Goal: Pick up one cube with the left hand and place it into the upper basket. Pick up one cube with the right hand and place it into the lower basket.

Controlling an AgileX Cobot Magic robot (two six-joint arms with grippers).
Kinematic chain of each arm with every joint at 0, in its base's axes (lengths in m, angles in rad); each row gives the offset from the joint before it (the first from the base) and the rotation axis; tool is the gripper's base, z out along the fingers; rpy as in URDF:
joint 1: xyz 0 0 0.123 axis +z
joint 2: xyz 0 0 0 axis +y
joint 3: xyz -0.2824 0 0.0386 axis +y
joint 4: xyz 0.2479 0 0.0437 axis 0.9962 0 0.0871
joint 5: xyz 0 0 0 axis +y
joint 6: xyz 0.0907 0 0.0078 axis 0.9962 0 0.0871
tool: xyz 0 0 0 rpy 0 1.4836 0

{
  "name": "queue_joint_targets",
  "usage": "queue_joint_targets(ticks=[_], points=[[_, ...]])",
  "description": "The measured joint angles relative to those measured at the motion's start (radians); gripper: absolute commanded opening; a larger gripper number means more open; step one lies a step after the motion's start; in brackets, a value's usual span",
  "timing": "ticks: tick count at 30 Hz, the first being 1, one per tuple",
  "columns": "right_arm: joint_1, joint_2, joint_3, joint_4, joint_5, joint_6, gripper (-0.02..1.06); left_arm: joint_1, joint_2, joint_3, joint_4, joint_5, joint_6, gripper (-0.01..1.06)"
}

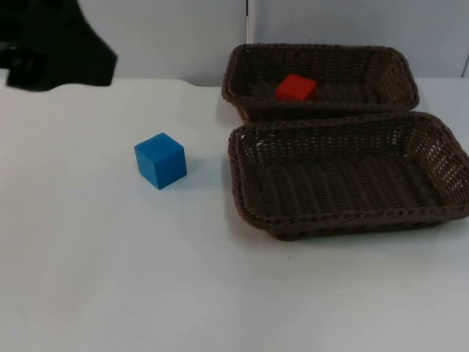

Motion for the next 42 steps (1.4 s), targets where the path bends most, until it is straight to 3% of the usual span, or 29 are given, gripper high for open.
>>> queue_joint_targets(ticks=[4, 15, 42], points=[[0.0, 0.0, 0.0, 0.0, 0.0, 0.0, 0.81, 0.0, -0.05, 0.002, 0.056, 0.054, -0.056, 1.05], [0.0, 0.0, 0.0, 0.0, 0.0, 0.0, 0.81, 0.0, -0.093, 0.004, 0.072, 0.188, -0.065, 1.05], [0.0, 0.0, -0.003, 0.0, 0.0, 0.031, 0.81, 0.0, -0.093, 0.004, 0.08, 0.192, -0.066, 1.05]])
